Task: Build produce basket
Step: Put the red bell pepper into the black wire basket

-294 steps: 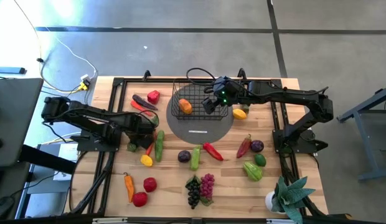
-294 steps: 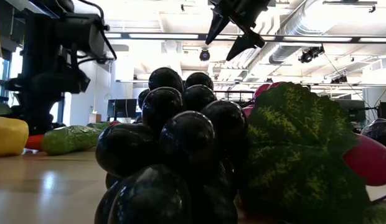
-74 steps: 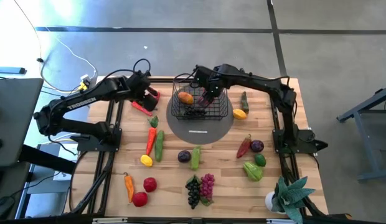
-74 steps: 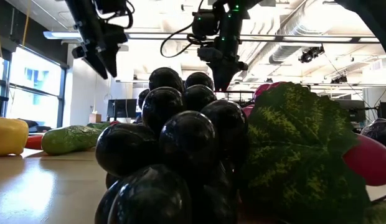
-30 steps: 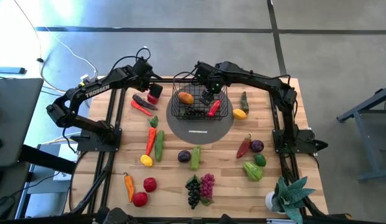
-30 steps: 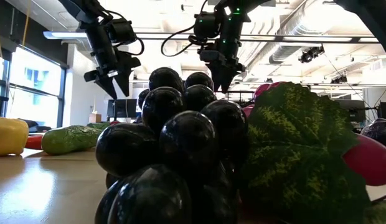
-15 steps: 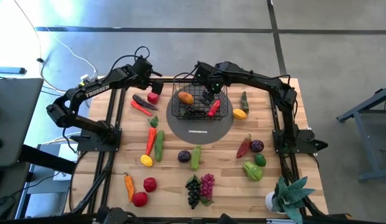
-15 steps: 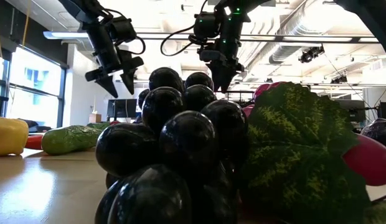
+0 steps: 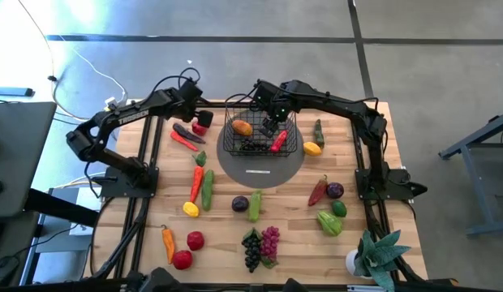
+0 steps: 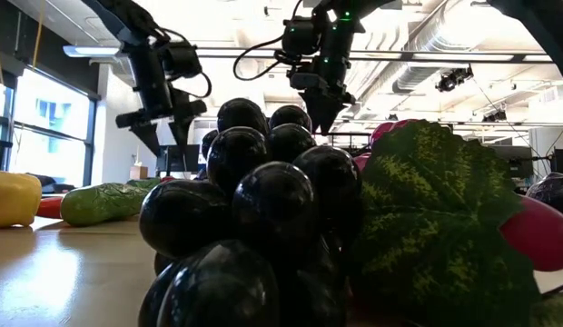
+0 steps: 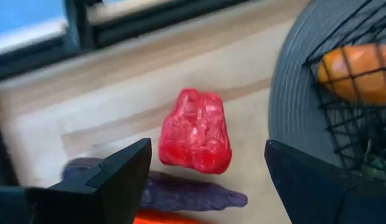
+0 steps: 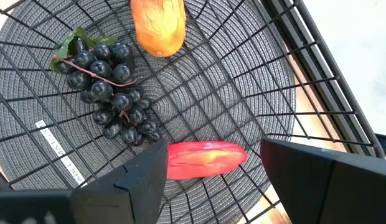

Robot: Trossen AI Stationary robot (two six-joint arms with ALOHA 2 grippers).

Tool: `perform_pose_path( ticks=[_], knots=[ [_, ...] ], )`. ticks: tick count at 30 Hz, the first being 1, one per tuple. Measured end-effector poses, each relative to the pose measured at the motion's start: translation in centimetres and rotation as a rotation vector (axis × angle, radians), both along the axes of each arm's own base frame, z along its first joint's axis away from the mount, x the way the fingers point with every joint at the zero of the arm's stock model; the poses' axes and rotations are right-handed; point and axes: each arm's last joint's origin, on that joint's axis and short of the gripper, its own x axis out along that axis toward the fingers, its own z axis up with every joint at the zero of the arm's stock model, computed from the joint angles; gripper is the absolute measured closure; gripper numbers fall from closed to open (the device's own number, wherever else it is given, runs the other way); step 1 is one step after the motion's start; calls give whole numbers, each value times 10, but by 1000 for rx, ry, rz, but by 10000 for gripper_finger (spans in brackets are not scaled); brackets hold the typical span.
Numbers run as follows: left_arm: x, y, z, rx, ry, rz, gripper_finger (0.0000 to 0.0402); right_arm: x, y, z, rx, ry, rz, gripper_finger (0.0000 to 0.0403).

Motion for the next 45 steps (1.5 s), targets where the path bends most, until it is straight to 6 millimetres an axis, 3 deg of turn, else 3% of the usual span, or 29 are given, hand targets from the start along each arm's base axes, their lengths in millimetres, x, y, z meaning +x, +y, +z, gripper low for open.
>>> perform_pose_path(
  ticks=[9, 22, 33, 42, 45],
  knots=[
    [8, 10, -33, -116, 80, -30, 96, 1, -1, 0, -6, -13, 1, 164],
    [13, 19, -60, -138, 178, -10, 96, 2, -1, 1, -8, -18, -1, 164],
    [17, 26, -71, -111, 202, -18, 99, 2, -1, 1, 1, -27, -38, 164],
    [16, 26, -70, -102, 222, -57, 169, 2, -1, 0, 2, -27, -40, 164],
    [15, 24, -65, -96, 206, -63, 170, 2, 0, 0, 3, -27, -39, 164]
  ],
)
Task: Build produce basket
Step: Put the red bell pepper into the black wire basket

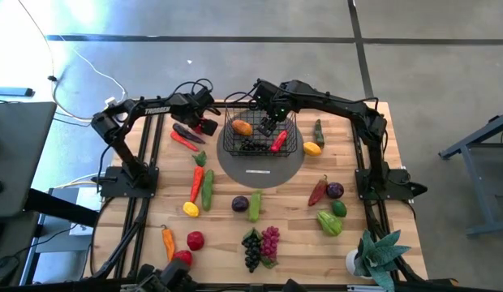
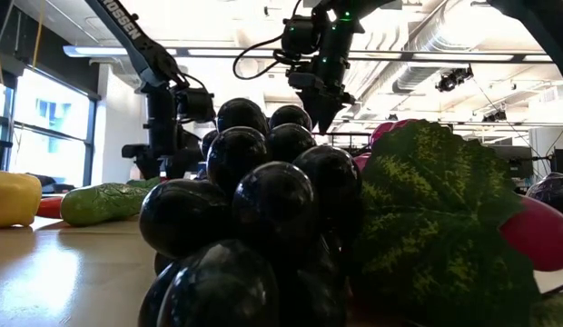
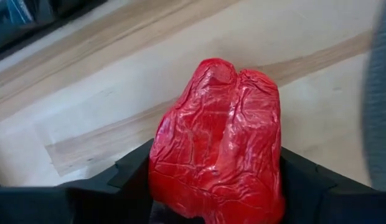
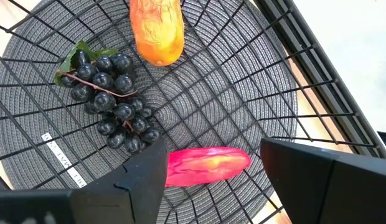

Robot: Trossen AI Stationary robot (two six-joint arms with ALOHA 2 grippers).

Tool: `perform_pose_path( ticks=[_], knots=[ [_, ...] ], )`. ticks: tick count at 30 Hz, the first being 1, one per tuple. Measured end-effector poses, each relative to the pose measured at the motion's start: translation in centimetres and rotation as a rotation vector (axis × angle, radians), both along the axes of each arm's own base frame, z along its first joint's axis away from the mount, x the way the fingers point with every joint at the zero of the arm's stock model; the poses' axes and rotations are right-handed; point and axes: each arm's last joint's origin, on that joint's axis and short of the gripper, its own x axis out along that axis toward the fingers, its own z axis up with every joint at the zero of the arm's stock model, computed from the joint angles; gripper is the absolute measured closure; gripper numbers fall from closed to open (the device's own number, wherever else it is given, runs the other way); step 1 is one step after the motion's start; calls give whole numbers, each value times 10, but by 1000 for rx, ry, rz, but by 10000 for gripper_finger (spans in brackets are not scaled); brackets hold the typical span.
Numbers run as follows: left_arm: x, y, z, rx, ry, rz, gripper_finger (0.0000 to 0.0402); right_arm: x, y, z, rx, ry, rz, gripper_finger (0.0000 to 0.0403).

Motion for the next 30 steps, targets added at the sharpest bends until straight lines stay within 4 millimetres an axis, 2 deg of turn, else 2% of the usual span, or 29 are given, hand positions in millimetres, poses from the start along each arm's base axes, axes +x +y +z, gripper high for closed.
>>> perform_pose_path(
  ticks=[4, 9, 14, 18, 23, 30],
  knots=[
    [-1, -2, 19, 48, -50, -16, 170, 0, 1, 0, 4, -1, 3, 164],
    [-4, -7, 59, 154, -155, -37, 166, 0, 1, 0, 19, -11, -43, 164],
    [-8, -19, 100, 281, -248, -72, 166, -3, 2, -1, 53, 1, -123, 164],
    [-7, -32, 122, 333, -325, -137, 165, -6, 6, 1, 78, 7, -194, 164],
    [6, -50, 138, 378, -453, -265, 164, -11, 17, 18, 78, -43, -231, 164],
    [31, -70, 145, 390, -555, -406, 163, -16, 39, 29, 99, -31, -292, 164]
  ],
)
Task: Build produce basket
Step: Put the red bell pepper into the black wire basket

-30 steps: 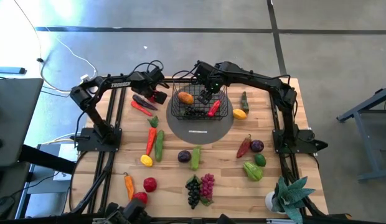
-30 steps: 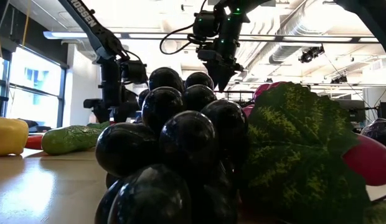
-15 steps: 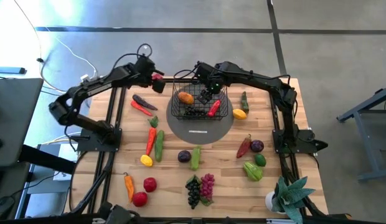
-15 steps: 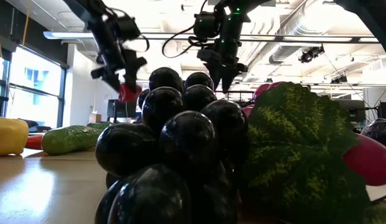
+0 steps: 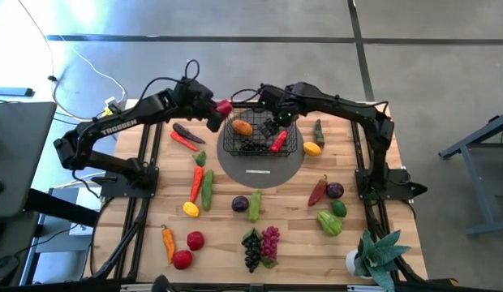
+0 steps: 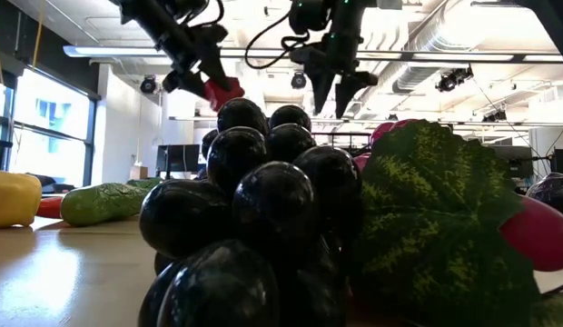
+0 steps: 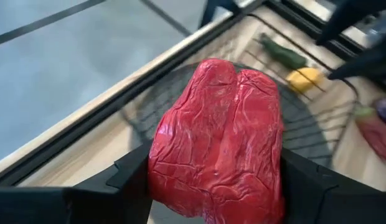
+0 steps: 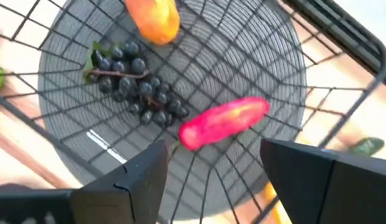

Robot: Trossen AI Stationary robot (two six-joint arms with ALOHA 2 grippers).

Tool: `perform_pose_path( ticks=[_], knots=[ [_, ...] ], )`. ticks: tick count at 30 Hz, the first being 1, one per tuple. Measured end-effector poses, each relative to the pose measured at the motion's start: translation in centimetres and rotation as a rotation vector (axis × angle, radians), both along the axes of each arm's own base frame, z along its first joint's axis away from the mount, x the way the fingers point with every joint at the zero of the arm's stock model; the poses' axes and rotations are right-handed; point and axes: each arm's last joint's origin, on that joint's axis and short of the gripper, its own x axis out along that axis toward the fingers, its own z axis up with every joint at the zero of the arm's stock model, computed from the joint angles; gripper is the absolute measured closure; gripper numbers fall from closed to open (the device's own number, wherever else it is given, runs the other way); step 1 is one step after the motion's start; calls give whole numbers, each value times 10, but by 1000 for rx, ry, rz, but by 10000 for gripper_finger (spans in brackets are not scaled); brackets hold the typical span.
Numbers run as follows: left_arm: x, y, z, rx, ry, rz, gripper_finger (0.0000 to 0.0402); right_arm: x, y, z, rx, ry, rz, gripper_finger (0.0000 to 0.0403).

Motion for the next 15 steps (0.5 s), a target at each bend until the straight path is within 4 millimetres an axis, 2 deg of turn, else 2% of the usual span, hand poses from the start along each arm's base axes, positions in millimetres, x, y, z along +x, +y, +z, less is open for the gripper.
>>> perform_pose_path(
  ticks=[7, 15],
  knots=[
    [15, -14, 3, 57, -20, -100, 163, 1, 31, 4, 1, 28, -53, 164],
    [32, -14, -7, 73, -7, -146, 162, 0, 70, 3, -18, 111, -114, 164]
  ],
)
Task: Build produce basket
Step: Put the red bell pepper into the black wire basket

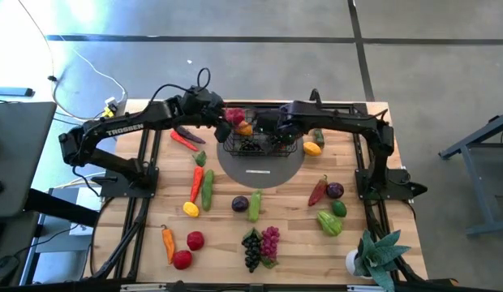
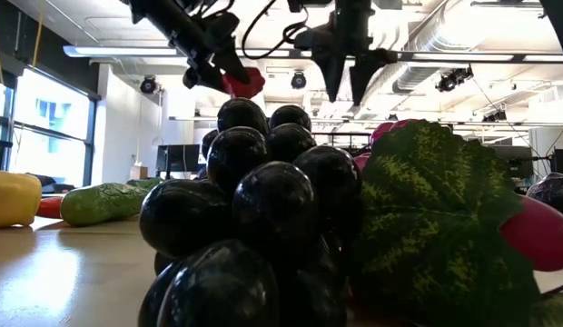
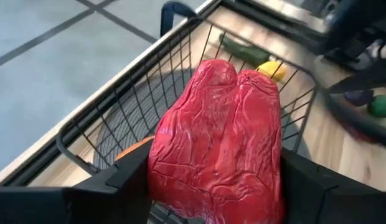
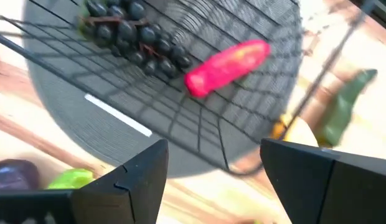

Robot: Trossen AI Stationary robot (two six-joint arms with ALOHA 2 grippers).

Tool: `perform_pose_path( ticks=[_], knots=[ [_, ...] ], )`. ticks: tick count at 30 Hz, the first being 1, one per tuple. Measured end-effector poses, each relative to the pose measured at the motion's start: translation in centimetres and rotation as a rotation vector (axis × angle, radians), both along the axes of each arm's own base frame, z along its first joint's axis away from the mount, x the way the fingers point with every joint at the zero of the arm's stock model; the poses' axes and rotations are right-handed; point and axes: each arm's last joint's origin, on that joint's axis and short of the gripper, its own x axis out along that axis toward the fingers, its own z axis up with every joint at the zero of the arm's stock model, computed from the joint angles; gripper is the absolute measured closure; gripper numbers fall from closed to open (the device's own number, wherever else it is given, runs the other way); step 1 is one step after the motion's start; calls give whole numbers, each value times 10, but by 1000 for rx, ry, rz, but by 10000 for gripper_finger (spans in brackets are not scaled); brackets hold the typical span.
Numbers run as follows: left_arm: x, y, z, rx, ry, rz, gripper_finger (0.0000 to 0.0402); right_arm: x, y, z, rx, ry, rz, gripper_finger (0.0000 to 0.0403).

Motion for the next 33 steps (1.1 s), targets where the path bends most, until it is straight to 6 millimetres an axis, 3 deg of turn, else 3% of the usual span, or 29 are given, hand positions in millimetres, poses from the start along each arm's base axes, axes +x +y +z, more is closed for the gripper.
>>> perform_pose_path(
  ticks=[18, 33],
  knots=[
    [13, 9, -25, -54, 77, 8, 133, -6, 59, -1, -26, 77, -46, 164],
    [18, 8, -21, 12, 48, -75, 128, -11, 91, -11, -45, 106, 1, 164]
  ],
)
